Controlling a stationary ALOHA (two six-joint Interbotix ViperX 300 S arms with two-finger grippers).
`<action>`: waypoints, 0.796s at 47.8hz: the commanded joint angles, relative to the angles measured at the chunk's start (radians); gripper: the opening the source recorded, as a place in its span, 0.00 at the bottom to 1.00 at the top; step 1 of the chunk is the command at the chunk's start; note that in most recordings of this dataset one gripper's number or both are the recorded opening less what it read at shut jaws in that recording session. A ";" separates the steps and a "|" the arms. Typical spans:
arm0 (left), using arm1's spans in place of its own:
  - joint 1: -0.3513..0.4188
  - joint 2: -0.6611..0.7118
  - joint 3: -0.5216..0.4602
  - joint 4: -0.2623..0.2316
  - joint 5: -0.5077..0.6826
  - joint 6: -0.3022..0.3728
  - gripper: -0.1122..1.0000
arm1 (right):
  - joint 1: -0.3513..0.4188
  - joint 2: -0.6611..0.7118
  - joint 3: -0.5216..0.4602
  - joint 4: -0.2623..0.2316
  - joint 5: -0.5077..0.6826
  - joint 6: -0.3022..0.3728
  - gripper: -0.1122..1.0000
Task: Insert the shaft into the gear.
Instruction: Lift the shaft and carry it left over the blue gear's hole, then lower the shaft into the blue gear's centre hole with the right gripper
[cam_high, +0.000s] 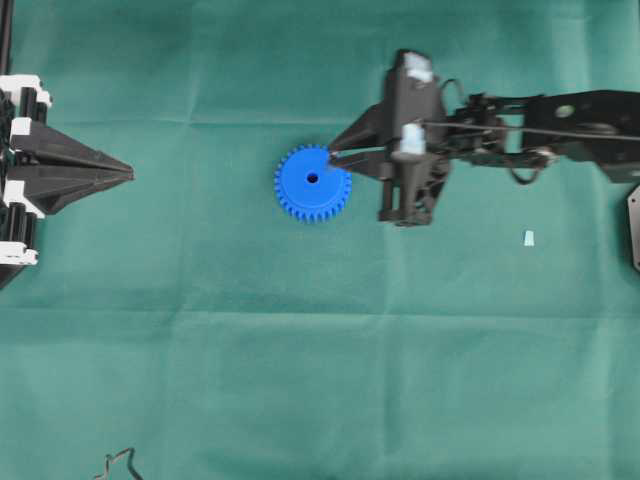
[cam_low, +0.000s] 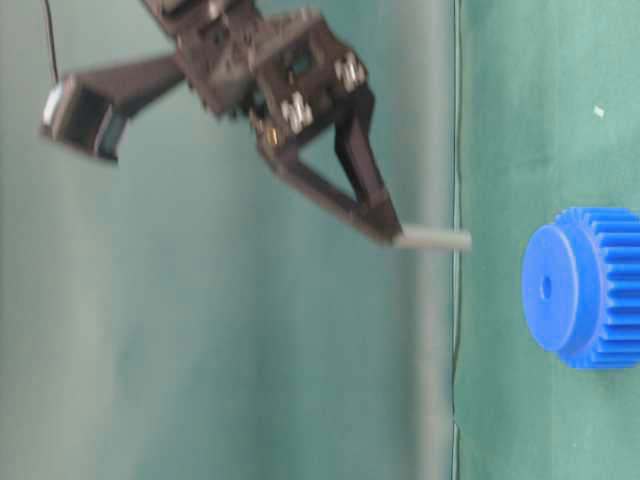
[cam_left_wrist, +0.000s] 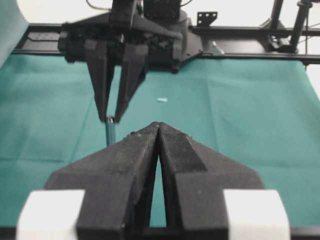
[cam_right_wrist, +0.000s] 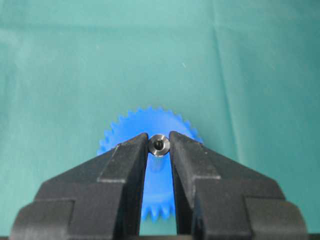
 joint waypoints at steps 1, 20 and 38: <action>-0.002 0.006 -0.031 0.003 -0.006 0.000 0.10 | -0.003 0.020 -0.063 -0.008 0.000 -0.002 0.26; -0.002 0.006 -0.031 0.003 -0.006 0.000 0.10 | -0.003 0.057 -0.095 -0.009 0.011 0.000 0.26; -0.002 0.006 -0.031 0.003 -0.005 0.000 0.10 | -0.002 0.143 -0.089 0.000 -0.006 0.011 0.26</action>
